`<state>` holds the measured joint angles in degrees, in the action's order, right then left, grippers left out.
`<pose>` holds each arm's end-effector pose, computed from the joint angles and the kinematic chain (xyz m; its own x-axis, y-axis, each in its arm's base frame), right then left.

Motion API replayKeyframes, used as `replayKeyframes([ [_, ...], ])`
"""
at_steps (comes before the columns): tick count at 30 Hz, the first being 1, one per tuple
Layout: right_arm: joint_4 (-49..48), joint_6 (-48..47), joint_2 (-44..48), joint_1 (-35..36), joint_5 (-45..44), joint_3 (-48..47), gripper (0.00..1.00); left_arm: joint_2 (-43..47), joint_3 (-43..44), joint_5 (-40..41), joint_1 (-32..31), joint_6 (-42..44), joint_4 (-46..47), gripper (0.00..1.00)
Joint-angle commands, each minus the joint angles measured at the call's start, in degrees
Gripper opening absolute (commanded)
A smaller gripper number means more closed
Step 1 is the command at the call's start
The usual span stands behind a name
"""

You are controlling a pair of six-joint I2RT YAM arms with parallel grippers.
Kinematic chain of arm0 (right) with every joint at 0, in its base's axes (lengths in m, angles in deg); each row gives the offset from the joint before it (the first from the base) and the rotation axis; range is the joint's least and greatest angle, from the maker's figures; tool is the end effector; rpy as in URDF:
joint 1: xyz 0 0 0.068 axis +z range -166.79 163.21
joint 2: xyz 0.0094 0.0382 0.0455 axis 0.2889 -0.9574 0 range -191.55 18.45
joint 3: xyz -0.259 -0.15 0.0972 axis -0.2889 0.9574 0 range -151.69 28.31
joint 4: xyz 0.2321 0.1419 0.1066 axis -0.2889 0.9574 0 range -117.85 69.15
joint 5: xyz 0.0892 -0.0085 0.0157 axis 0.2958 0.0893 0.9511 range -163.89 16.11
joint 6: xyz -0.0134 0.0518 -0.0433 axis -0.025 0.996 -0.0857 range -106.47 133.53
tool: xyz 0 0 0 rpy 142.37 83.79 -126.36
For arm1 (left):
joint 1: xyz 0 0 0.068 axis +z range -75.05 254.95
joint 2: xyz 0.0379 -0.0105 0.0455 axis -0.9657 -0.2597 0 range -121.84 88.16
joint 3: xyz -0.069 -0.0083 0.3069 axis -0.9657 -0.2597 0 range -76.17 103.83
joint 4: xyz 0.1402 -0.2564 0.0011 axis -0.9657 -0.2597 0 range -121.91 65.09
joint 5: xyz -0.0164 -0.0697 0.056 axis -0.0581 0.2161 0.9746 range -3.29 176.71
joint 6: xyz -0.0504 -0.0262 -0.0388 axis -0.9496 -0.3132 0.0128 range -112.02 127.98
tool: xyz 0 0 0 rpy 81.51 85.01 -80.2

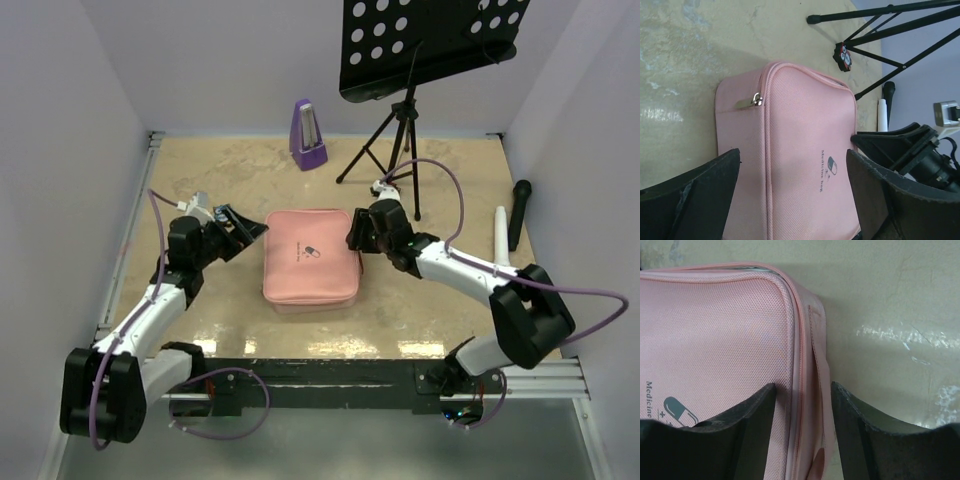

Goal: Organize the medicine kit
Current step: Adjust the medicine box at the center of the board.

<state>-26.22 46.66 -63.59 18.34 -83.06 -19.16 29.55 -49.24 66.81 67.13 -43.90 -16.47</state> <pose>0.2866 0.1908 0.2333 -0.6576 0.1970 -0.7272 -0.1237 0.9239 0.3621 0.2389 -0.0519 0.2311 -0.5857 -0.6662 -0.4617 -0.0371 0.5911 -0.8058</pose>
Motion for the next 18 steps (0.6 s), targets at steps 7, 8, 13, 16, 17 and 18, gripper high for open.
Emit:
replayKeyframes([
  [7, -9.18, -3.5, -8.3, -2.26, 8.99, -5.62, 0.4, -10.56, 5.67, -11.65, 6.84, -3.49, 15.54, 0.88],
  [8, -9.53, -3.85, -9.18, -2.18, 8.99, -6.49, 0.4, -10.91, 5.67, -11.91, 7.11, -3.58, 16.07, 0.88],
  [13, -9.36, -5.17, -14.46, -2.26, 11.27, -11.59, 0.4, -11.09, 5.67, -11.56, 7.46, -2.18, 15.29, 0.87],
  [16, -9.01, -5.7, -17.62, -2.18, 11.98, -15.02, 0.41, -10.74, 5.76, -10.95, 7.55, -1.21, 14.06, 0.87],
  [17, -9.01, -6.22, -18.76, -2.18, 12.68, -16.25, 0.41, -10.56, 5.76, -10.86, 7.55, -0.95, 13.79, 0.87],
  [18, -8.66, -6.49, -19.73, -2.18, 13.29, -17.39, 0.41, -10.47, 5.76, -10.6, 7.55, -0.6, 13.27, 0.87],
])
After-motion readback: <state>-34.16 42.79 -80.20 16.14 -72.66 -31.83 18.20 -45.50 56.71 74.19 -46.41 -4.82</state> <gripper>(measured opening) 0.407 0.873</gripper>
